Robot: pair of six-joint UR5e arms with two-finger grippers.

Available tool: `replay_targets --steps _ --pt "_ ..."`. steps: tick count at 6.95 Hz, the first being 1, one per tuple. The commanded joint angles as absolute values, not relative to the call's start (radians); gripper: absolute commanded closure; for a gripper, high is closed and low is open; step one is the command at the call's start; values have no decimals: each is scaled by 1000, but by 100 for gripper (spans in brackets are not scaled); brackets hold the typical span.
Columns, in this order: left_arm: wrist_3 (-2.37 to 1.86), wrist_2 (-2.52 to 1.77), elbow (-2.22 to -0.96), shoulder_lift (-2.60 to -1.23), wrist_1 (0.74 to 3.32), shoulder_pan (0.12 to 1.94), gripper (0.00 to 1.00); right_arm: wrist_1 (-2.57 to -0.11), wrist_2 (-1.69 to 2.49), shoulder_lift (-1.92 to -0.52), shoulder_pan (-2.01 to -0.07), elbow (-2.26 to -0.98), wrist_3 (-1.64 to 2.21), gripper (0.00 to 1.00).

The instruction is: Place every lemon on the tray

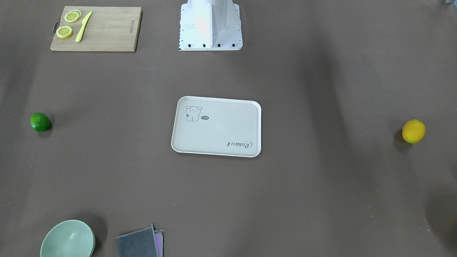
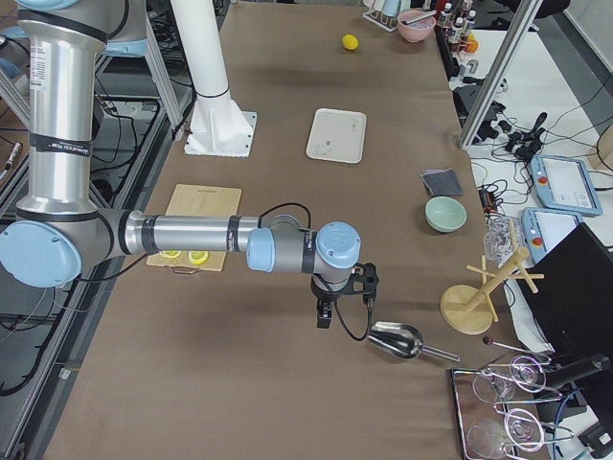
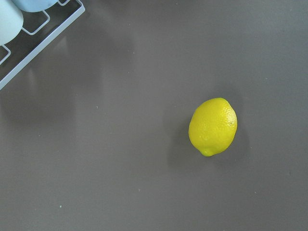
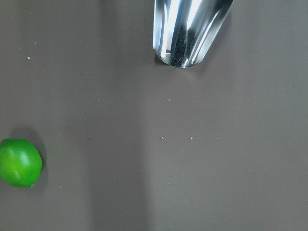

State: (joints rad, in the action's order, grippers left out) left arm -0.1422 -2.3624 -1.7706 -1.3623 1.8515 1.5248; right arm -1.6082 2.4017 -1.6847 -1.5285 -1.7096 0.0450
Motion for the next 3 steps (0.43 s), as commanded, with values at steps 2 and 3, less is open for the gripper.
replay_targets --steps 2,3 --pt "-144 -2370 -1773 -1370 1852 1525 2 -1603 2399 -1677 -1528 -1712 48 0" --pt "-144 -2372 -1773 -1387 1852 1525 2 -1601 2399 -1677 -1528 -1712 48 0"
